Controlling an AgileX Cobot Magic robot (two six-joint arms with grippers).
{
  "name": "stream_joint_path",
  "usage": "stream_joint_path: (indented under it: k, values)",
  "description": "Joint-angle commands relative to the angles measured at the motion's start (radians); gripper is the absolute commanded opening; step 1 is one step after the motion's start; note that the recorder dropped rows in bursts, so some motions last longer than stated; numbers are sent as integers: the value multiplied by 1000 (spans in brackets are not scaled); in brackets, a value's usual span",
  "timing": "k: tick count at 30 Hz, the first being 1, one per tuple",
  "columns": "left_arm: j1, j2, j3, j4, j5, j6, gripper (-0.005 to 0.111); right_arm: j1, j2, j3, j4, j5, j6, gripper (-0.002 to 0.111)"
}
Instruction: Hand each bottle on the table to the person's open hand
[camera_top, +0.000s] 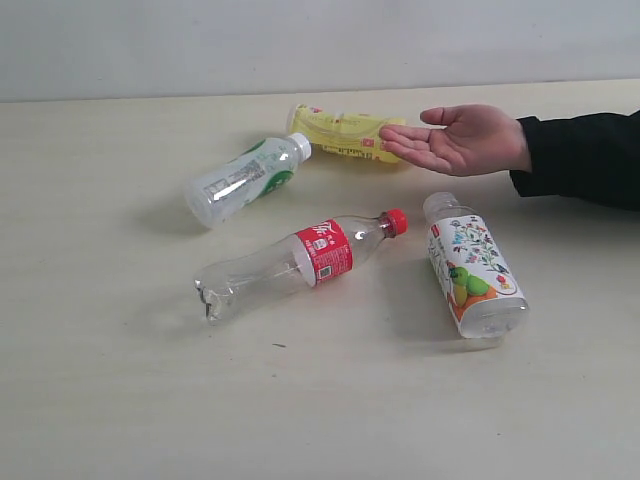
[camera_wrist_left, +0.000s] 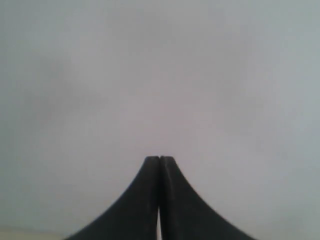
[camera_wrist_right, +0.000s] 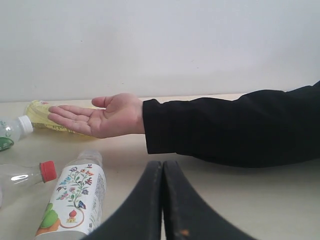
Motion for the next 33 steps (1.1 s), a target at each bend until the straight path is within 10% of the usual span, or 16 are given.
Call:
stream_joint_path:
  k: [1,11,18,23,33]
  values:
    - [-12,331,-293,26,492,74,0,3,-5,5,-7,-7,-5,0]
    - [-255,897,-800,79,1235,327,0,3,-5,5,-7,-7,-5,0]
    - [-427,1160,-1012,155,1235,329,9,3,-5,5,-7,-7,-3,0]
    - [-438,1325,-1119,148,1235,358,90,3,-5,5,-7,-7,-5,0]
    - [-438,1447,-1119,115,1152,499,90,3,-5,5,-7,-7,-5,0]
